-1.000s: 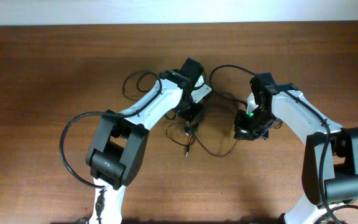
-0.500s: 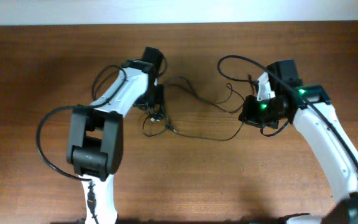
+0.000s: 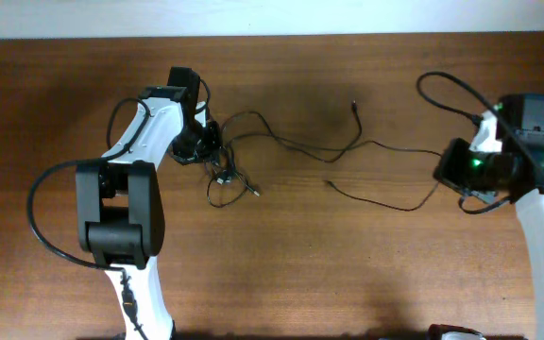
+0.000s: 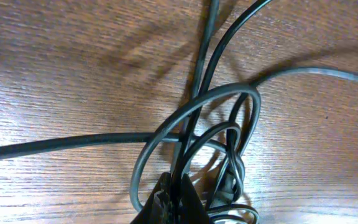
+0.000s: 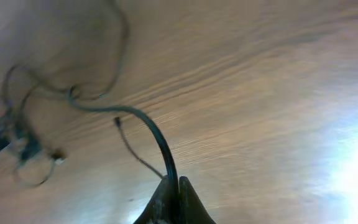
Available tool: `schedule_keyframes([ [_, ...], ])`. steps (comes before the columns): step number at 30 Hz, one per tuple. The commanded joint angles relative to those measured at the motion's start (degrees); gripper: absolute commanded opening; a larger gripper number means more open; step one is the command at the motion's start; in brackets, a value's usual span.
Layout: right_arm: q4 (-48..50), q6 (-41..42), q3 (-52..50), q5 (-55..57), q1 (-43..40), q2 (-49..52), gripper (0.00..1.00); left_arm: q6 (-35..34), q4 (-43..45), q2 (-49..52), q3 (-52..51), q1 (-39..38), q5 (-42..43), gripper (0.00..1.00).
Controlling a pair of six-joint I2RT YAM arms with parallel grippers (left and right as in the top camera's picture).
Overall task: Untangle cables
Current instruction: 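Pull the right gripper rightward, drawing a cable out of the knot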
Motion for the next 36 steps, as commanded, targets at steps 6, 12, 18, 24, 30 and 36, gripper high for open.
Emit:
schedule_keyframes([
  [6,-1.86,7.93,0.7,13.94,-8.85,-0.04,0.04,-0.44,-0.07,0.48,-0.2,0.24,2.23,0.0],
  [12,-2.01,10.64,-0.7,16.04,-16.17,0.33,0.04,8.44,0.63,0.48,-0.2,3.45,17.4,0.0],
  [18,3.63,10.64,-7.93,16.52,-17.86,3.04,0.04,32.87,-2.19,0.48,-0.22,9.97,52.68,0.0],
  [24,10.86,10.62,-15.98,15.85,-17.79,8.83,0.04,33.24,-2.58,0.48,-0.22,8.81,50.03,0.02],
  [30,11.85,9.7,-16.5,14.78,-17.79,14.08,0.36,36.11,-2.43,0.48,-0.22,4.5,47.56,0.17],
  [36,9.22,3.48,-11.19,7.28,-17.49,14.19,0.88,27.69,-0.66,0.48,-0.22,3.87,37.2,0.29],
])
